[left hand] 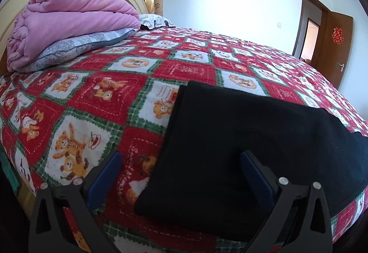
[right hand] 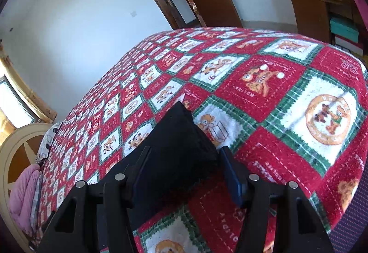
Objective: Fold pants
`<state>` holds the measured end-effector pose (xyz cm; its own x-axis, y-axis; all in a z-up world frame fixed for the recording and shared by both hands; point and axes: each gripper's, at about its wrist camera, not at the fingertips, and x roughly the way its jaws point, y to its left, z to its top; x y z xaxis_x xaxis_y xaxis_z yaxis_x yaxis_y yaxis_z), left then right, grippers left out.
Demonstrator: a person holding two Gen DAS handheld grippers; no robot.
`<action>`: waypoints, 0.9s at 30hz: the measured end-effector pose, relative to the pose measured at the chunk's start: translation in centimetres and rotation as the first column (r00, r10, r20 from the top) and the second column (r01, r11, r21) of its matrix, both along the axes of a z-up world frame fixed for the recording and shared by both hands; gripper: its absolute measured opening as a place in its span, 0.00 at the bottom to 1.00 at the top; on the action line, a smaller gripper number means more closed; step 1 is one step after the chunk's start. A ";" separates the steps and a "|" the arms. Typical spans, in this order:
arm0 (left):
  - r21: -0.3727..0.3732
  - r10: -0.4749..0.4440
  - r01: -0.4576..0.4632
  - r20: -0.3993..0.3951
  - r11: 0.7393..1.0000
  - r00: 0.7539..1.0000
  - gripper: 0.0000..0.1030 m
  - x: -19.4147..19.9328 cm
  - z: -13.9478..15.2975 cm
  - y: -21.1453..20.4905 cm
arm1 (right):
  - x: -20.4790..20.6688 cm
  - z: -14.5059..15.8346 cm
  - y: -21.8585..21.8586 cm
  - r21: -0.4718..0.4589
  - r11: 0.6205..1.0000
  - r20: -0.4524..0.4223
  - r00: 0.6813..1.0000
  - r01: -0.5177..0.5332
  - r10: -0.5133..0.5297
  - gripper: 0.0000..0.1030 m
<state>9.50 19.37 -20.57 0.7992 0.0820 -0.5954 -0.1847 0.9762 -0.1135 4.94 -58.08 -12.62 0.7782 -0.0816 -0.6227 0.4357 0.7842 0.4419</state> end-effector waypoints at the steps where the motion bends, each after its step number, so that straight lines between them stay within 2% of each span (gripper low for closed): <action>1: 0.000 -0.001 0.001 0.000 1.000 1.000 1.00 0.0 0.0 0.0 | 0.1 -0.1 0.1 -0.015 1.000 0.004 1.000 0.000 0.000 0.55; 3: -0.001 -0.004 0.004 0.001 1.000 1.000 1.00 0.0 -0.1 -0.1 | 0.2 -0.1 0.2 -0.026 1.000 0.011 1.000 0.000 0.000 0.50; 5: -0.004 -0.005 0.005 0.002 1.000 1.000 1.00 0.0 -0.1 0.0 | -0.1 -0.2 -0.1 -0.007 1.000 0.034 0.999 -0.004 0.004 0.24; 6: -0.003 -0.005 0.005 0.001 1.000 1.000 1.00 0.0 -0.1 0.0 | -0.1 -0.3 -0.4 0.006 1.000 0.041 0.999 -0.001 0.001 0.21; 11: -0.005 -0.009 0.009 0.000 1.000 1.000 1.00 0.1 0.0 0.1 | -0.6 -0.7 -1.3 0.072 0.997 0.086 0.996 0.000 -0.006 0.16; 16: -0.005 -0.008 0.008 0.003 1.000 1.000 1.00 0.0 -0.1 0.1 | -0.8 0.2 -0.4 0.032 0.999 0.114 0.993 -0.006 0.002 0.14; 23: -0.005 -0.010 0.010 0.011 1.000 1.000 1.00 0.0 -0.2 0.2 | -1.6 3.6 3.0 -0.127 0.991 0.188 0.981 -0.035 0.058 0.14; 27: -0.009 -0.007 0.007 0.011 1.000 1.000 1.00 0.1 -0.2 0.2 | -1.5 5.4 6.0 -0.219 0.972 0.205 0.971 -0.080 0.126 0.14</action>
<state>9.56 19.59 -20.79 0.8063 0.0710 -0.5872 -0.1763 0.9765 -0.1240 3.40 -52.04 -7.26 0.9032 -0.1033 -0.4166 0.2596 0.9044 0.3386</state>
